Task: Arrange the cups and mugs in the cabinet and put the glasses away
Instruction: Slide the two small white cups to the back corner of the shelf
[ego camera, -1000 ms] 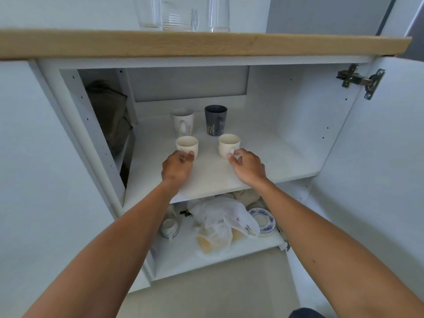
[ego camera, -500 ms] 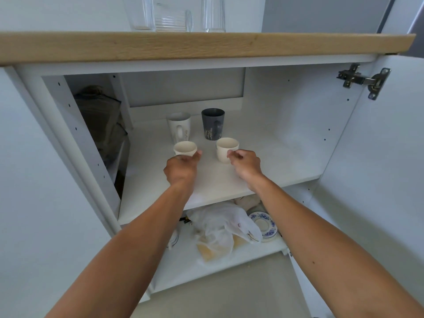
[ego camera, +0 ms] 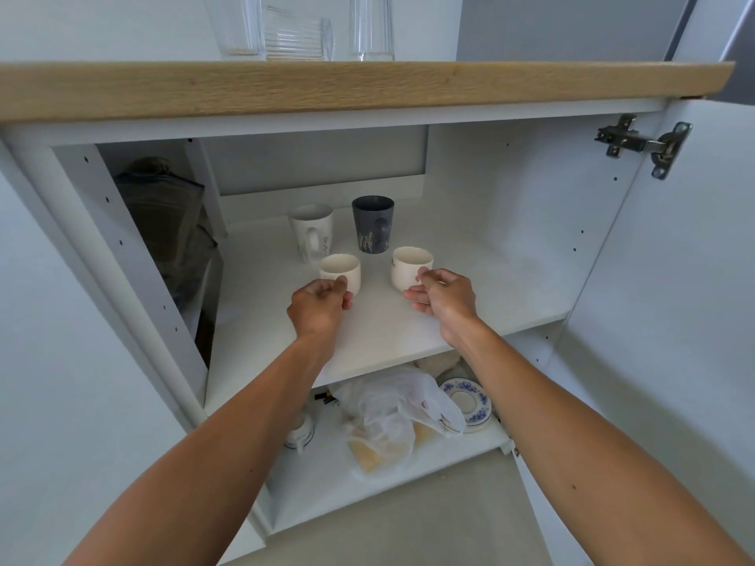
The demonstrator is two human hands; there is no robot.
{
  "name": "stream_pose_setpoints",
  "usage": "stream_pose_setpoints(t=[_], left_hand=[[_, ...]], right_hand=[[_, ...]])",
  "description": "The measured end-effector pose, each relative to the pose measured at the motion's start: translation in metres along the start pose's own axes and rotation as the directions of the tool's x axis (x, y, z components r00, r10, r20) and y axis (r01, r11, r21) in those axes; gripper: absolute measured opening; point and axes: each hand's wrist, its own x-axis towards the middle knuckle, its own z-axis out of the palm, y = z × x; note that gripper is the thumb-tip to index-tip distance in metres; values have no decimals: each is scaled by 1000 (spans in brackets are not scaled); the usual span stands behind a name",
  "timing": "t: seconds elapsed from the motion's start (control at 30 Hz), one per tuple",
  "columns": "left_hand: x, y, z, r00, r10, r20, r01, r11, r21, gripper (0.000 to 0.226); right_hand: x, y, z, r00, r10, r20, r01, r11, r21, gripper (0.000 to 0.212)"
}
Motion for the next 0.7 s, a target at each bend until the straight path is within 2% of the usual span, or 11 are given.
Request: stream_pose_setpoints(t=[0.2, 0.4, 0.7], left_hand=[[8, -4, 28, 977, 27, 214, -21, 999, -30, 12], [26, -1, 77, 905, 66, 419, -53, 998, -42, 12], [45, 2, 147, 822, 84, 563, -44, 995, -85, 7]], right_hand=[[5, -6, -46, 986, -109, -123, 110, 994, 2, 14], [10, -6, -85, 956, -172, -237, 173, 985, -15, 17], [25, -3, -102, 931, -153, -332, 169, 985, 22, 13]])
